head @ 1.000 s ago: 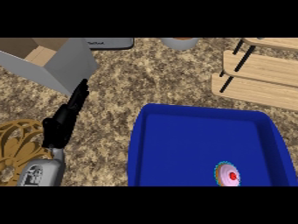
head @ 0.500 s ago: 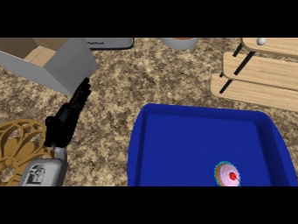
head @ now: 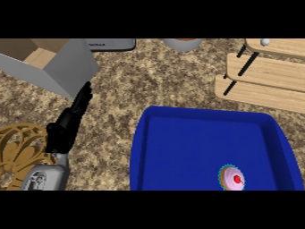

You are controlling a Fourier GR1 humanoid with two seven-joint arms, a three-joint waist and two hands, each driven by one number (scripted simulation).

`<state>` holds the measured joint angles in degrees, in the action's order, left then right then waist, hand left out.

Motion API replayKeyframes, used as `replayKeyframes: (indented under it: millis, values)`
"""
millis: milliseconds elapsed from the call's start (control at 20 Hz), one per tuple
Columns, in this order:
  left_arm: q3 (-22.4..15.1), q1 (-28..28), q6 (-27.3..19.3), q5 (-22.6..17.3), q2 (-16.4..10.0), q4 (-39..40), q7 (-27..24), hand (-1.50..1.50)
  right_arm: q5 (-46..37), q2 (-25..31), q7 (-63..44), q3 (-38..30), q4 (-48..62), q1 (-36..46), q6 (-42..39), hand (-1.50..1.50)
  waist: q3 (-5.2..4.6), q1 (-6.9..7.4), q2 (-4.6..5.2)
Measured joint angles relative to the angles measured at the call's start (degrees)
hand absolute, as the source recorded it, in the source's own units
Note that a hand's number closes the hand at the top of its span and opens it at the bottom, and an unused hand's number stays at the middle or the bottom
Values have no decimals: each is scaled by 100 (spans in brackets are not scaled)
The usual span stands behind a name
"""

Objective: Pick the can from the tray and place it in the tiered shelf

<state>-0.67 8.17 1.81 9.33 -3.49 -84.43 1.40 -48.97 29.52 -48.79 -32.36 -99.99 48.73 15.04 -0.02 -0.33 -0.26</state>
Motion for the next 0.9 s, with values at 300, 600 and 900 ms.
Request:
replayKeyframes:
  millis: [300,600,900]
  values:
    - [74,92,-89,32,-2,75,65,0,523,574,-824,-889,-801,-369,-877,-150,-1,-117,-25]
    - [137,22,-96,-10,-34,-22,147,0,1649,1120,-1001,-2139,-1165,-1138,-2101,-150,6,-233,-57]
    - [188,-158,-63,-63,-80,-117,103,0,3007,1570,-681,-3694,-1209,-2026,-3266,-150,9,-320,-76]
